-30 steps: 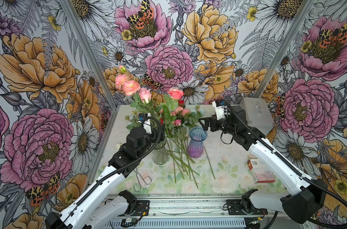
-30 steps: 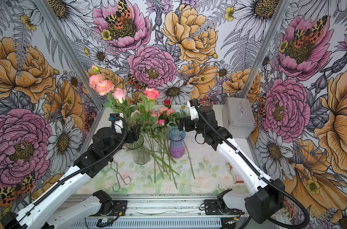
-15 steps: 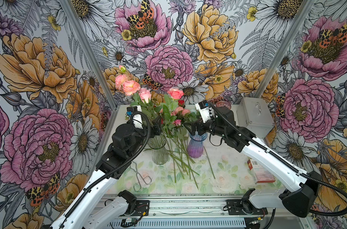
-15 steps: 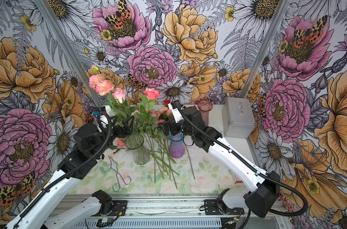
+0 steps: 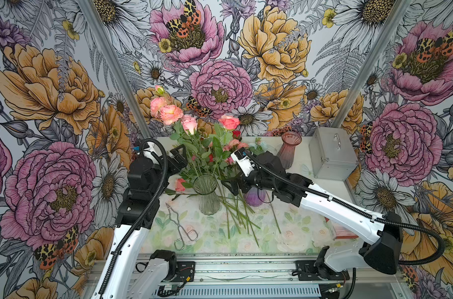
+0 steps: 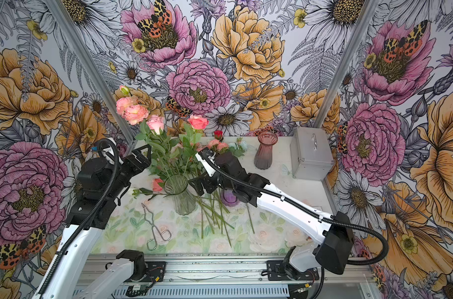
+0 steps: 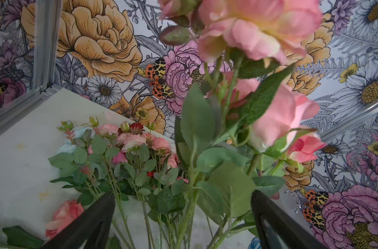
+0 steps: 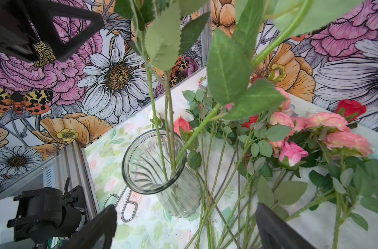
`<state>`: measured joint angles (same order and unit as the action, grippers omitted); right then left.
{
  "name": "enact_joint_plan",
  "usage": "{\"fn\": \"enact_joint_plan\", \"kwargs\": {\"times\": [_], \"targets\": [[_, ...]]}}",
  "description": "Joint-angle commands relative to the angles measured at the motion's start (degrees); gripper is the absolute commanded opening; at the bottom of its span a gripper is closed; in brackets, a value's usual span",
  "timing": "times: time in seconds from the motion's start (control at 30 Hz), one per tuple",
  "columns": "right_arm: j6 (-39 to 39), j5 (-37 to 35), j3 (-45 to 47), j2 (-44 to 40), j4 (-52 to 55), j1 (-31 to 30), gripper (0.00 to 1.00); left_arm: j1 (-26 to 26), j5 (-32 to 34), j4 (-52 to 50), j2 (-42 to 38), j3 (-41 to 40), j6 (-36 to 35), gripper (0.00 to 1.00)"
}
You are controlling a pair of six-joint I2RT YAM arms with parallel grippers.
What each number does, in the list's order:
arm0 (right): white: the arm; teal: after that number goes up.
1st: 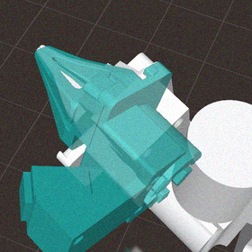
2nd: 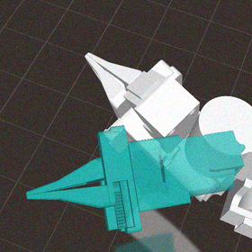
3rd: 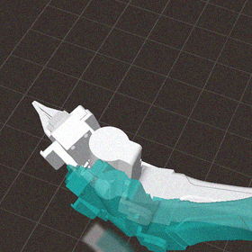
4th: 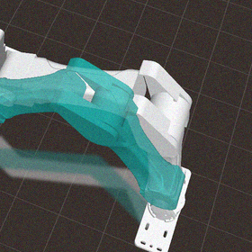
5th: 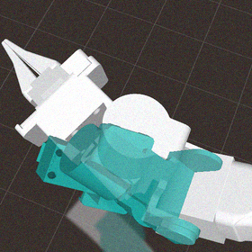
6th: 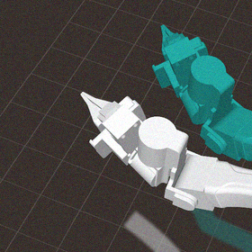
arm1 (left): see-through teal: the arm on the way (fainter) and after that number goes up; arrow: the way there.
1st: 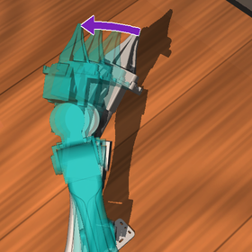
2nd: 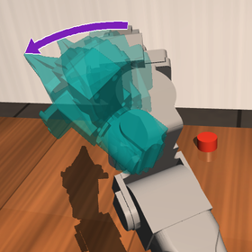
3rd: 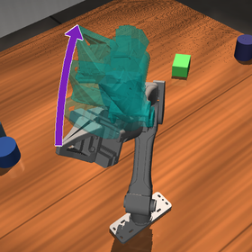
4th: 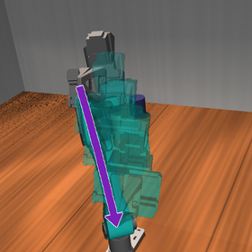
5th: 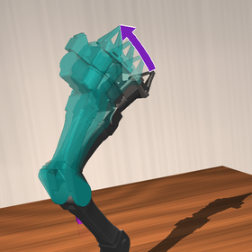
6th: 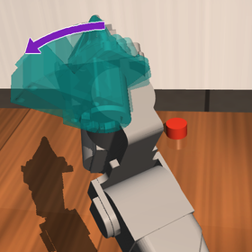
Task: Place the pink flowers into the vase
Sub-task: Place the flower in the vase, then move the vase to the center of the board.
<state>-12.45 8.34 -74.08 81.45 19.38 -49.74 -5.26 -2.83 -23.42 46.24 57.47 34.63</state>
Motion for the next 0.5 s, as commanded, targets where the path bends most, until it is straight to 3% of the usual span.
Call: {"fn": "enact_joint_plan", "kwargs": {"times": [0.0, 0.13, 0.47], "targets": [[-1.5, -0.9, -1.1, 1.7, -1.8, 0.0, 0.99, 4.2, -9.5, -2.2, -0.8, -4.2, 9.4, 0.92], [-3.7, -0.1, -4.1, 5.9, -1.2, 0.0, 0.99, 6.0, -15.7, -3.0, -0.5, -6.7, 12.7, 0.89], [-6.2, -1.0, -9.2, 12.1, -0.5, -0.3, 0.99, 5.7, -22.8, -14.6, -1.4, -7.7, 9.4, 0.78]]}}
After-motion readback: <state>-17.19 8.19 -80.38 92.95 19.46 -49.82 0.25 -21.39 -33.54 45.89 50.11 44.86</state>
